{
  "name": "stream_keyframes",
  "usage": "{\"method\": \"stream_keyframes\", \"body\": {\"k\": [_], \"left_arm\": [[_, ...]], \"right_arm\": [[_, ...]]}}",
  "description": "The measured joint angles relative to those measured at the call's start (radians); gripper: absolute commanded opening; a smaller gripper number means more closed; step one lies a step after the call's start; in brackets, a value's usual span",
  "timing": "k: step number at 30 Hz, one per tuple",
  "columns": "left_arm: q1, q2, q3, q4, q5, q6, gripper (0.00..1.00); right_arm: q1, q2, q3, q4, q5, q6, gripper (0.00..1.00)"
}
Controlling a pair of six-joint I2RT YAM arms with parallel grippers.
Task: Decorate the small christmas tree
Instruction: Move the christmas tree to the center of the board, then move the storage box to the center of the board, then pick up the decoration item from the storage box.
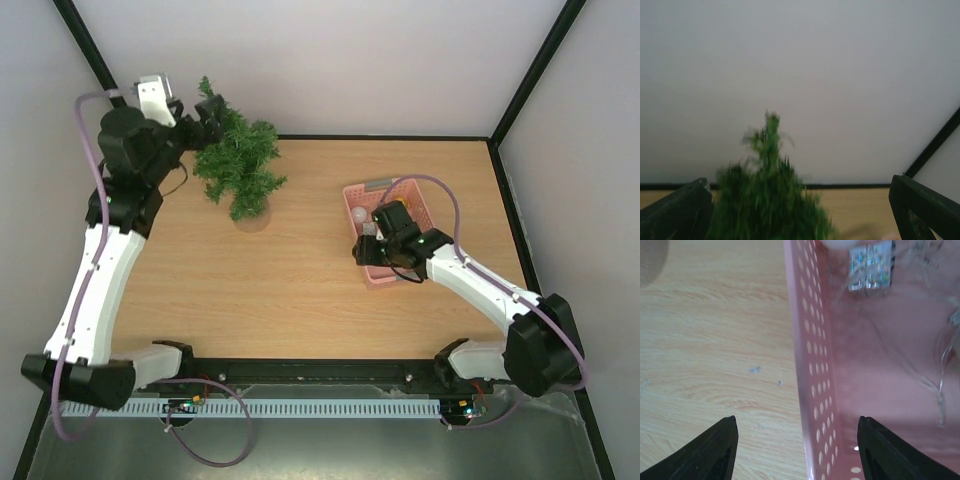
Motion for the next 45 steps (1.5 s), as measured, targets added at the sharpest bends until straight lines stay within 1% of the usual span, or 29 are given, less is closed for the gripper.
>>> {"method": "stream_keyframes", "body": {"k": [6,8,14,18,22,25,27,30,34,38,41,45], "left_arm": [[-0.004,-0.216,-0.233,-0.094,0.042,-0.035,1.00],[-0.019,-0.259,-0.291,-0.117,0.050,-0.035,1.00],[-0.128,-0.407,-0.532,-0.142,0.108,-0.044,1.00],[-0.188,-0.437,-0.622,-0.130,0.140,-0.051,1.00],[-0.211,-0.444,-0.661,-0.109,0.172,-0.059,1.00],[-0.212,-0.455,-0.674,-0.087,0.202,-0.061,1.00],[-0.212,-0.468,-0.690,-0.066,0.222,-0.060,1.00],[-0.212,-0.492,-0.730,-0.040,0.236,-0.050,1.00],[-0.214,-0.510,-0.771,-0.035,0.234,-0.019,1.00],[-0.216,-0.532,-0.812,-0.032,0.218,0.017,1.00],[-0.216,-0.540,-0.822,-0.033,0.205,0.036,1.00],[-0.216,-0.554,-0.822,-0.032,0.196,0.048,1.00]], "right_arm": [[0.000,0.053,-0.046,0.017,-0.069,0.033,0.62],[0.000,0.071,-0.053,0.039,-0.099,0.049,0.61],[0.032,0.123,-0.055,0.138,-0.165,0.137,0.60],[0.107,0.156,-0.055,0.223,-0.190,0.229,0.59],[0.179,0.167,-0.053,0.266,-0.195,0.288,0.58],[0.188,0.161,-0.040,0.248,-0.146,0.298,0.58],[0.188,0.158,-0.007,0.200,-0.082,0.293,0.57],[0.186,0.157,0.058,0.120,0.030,0.278,0.47],[0.184,0.171,0.141,-0.002,0.208,0.249,0.44],[0.167,0.210,0.178,-0.093,0.358,0.200,0.40],[0.127,0.251,0.183,-0.128,0.413,0.138,0.35],[0.080,0.320,0.204,-0.138,0.426,0.063,0.34]]}}
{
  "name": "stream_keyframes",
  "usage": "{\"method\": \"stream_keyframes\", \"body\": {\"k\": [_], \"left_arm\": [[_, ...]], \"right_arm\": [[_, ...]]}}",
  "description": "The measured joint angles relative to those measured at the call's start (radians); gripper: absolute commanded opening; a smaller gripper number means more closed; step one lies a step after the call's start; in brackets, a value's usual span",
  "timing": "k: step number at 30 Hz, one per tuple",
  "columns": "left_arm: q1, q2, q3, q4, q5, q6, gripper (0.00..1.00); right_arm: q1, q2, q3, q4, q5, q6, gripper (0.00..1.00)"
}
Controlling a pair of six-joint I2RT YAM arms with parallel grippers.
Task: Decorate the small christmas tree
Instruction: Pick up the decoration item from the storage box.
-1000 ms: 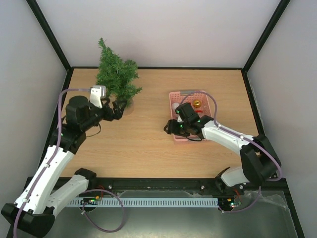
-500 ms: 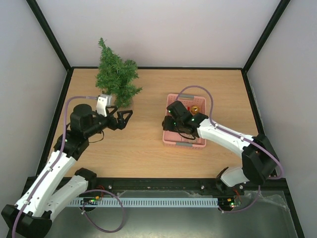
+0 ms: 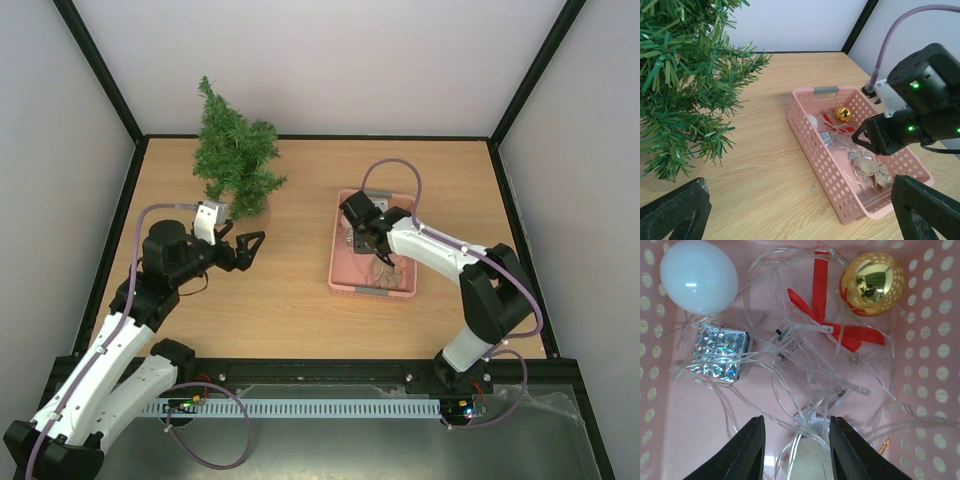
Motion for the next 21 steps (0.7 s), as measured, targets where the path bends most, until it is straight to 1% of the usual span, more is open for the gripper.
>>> {"method": "stream_keyframes", "body": {"k": [5,14,21], "left_arm": [[0.000,-0.016,0.000,0.000,-0.003,0.010,1.00],[-0.007,-0.035,0.000,0.000,-0.015,0.015,1.00],[-0.013,-0.052,-0.001,0.000,-0.027,0.018,1.00]], "right_arm": [[-0.008,0.074,0.052,0.004,-0.010,-0.060,0.32],[-0.022,0.147,0.143,0.021,-0.001,-0.110,0.29],[-0.035,0.164,0.138,-0.011,-0.004,-0.124,0.29]]}}
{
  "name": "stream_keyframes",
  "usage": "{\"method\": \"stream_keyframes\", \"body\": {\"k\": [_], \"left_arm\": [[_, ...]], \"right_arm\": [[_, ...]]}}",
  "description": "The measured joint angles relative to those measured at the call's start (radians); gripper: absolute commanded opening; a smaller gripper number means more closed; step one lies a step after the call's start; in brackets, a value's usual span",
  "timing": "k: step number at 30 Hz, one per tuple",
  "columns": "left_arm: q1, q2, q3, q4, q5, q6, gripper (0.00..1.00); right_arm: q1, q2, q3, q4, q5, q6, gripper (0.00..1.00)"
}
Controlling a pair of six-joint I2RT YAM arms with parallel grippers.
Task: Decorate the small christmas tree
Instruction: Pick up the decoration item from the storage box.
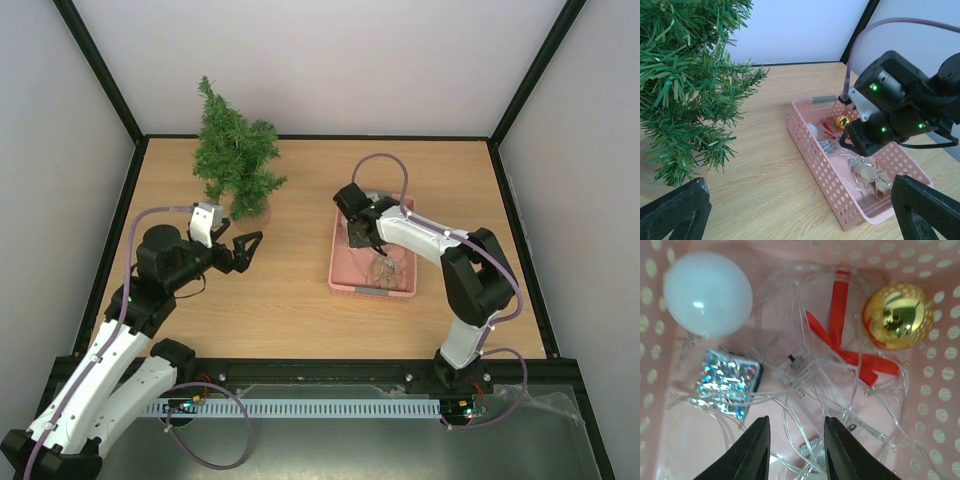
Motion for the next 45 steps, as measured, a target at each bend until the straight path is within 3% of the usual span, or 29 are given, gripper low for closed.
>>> {"method": "stream_keyframes", "body": {"k": [6,11,19,45], "left_arm": [[-0.004,-0.009,0.000,0.000,-0.005,0.001,1.00],[-0.004,-0.009,0.000,0.000,-0.010,0.001,1.00],[-0.005,-0.009,-0.001,0.000,-0.010,0.001,1.00],[-0.006,-0.020,-0.002,0.000,-0.010,0.001,1.00]], "right_arm": [[0.000,0.000,-0.055,-0.015,-0.037,-0.018,0.28],[0.000,0.023,-0.060,-0.016,-0.045,-0.043,0.21],[0.000,0.037,-0.061,-0.035,-0.031,-0.069,0.30],[0.097,0.066,0.010,-0.120,0.026,-0.213,0.26]]}}
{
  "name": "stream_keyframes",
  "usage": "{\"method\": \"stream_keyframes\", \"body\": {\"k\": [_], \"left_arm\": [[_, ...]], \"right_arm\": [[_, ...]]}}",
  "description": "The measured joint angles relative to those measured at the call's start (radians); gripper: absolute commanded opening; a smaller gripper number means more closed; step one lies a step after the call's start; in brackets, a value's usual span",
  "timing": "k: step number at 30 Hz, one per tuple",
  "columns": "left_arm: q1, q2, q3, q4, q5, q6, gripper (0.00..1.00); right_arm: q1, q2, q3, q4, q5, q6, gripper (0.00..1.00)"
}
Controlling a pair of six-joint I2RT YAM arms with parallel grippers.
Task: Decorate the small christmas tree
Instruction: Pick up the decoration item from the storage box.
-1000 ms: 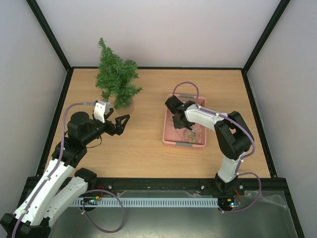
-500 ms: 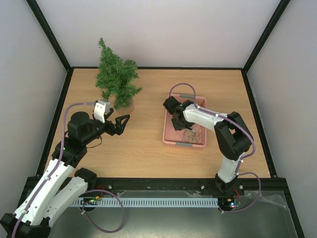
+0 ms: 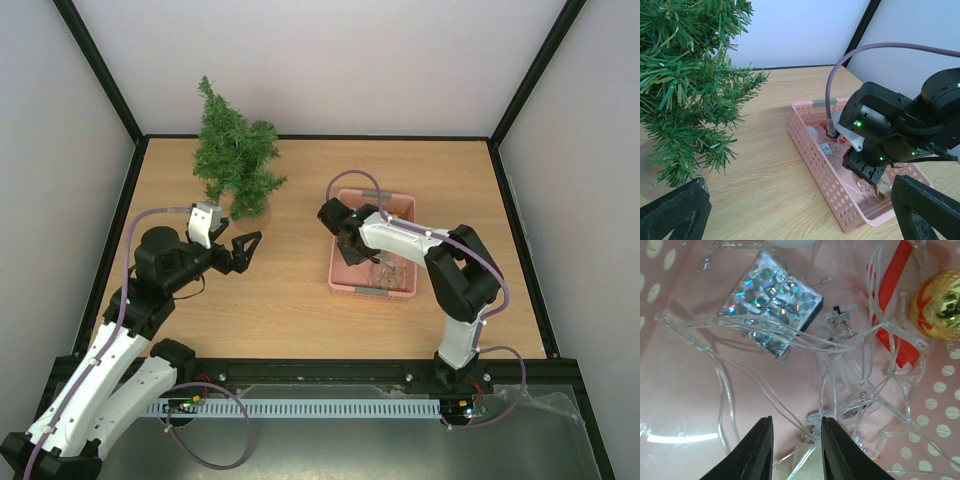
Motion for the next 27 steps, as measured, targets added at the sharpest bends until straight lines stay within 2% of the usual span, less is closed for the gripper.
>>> {"method": "stream_keyframes", "body": {"k": [16,27], "left_arm": [[-0.003,-0.001,-0.002,0.000,0.000,0.000,1.00],[-0.005,-0.001,-0.002,0.000,-0.001,0.000,1.00]], "right_arm": [[0.000,0.045,0.000,0.000,0.093,-0.013,0.23],[0.000,0.045,0.000,-0.038,0.120,-0.007,0.29]]}}
